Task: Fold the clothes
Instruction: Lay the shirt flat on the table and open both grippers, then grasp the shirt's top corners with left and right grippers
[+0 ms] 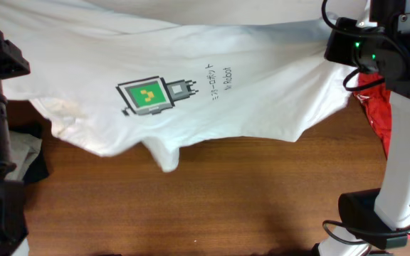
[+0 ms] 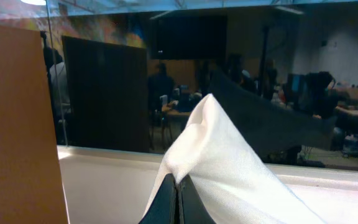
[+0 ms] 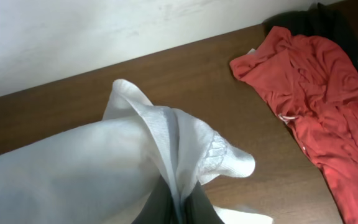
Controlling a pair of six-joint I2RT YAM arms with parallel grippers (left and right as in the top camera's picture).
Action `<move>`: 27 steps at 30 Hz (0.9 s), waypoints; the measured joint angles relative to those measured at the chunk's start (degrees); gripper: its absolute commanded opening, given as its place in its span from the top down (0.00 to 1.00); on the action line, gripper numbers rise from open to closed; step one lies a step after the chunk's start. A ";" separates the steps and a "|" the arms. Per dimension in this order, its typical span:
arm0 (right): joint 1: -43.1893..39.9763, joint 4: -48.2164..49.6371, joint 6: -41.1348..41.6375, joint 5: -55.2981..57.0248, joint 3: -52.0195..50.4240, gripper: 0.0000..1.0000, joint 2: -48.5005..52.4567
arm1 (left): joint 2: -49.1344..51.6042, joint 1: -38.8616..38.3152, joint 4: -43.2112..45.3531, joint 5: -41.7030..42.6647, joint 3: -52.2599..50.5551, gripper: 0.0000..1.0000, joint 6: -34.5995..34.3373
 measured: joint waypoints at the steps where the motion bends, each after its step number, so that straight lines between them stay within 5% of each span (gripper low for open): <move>1: 0.02 -0.09 0.35 0.13 0.00 0.96 0.39 | 0.81 0.00 0.02 0.15 0.26 1.00 0.02; 6: 0.02 -0.44 1.49 0.85 0.00 0.96 8.09 | 16.55 0.07 0.61 0.96 0.90 1.00 0.13; 12: 0.02 5.29 1.60 0.87 -0.13 0.96 29.77 | 44.65 0.22 5.35 4.07 0.57 1.00 -1.22; 18: -0.04 10.95 1.70 0.90 -0.26 0.94 36.94 | 58.93 0.00 14.80 4.37 0.55 1.00 -1.40; 20: -0.35 12.52 1.70 0.90 -0.26 0.16 36.96 | 61.81 -0.42 15.85 4.39 0.55 0.89 -1.40; 21: -0.72 13.81 1.79 0.94 -0.26 0.01 36.96 | 62.03 -0.52 16.06 4.37 0.55 0.77 -1.40; 23: -1.97 17.49 1.01 0.87 -0.26 0.01 36.96 | 62.12 -0.94 17.20 4.39 0.57 0.65 -1.68; 24: -2.71 18.38 0.48 0.87 -0.26 0.01 36.96 | 62.12 -0.94 17.16 4.50 0.57 0.49 -1.90; 26: -5.53 18.93 -0.17 0.22 -0.26 0.01 36.98 | 62.12 -0.94 16.72 4.52 0.57 0.33 -1.84; 27: -7.58 18.86 -0.31 -1.20 -0.26 0.02 36.98 | 62.12 -0.96 16.68 4.52 0.57 0.15 -2.14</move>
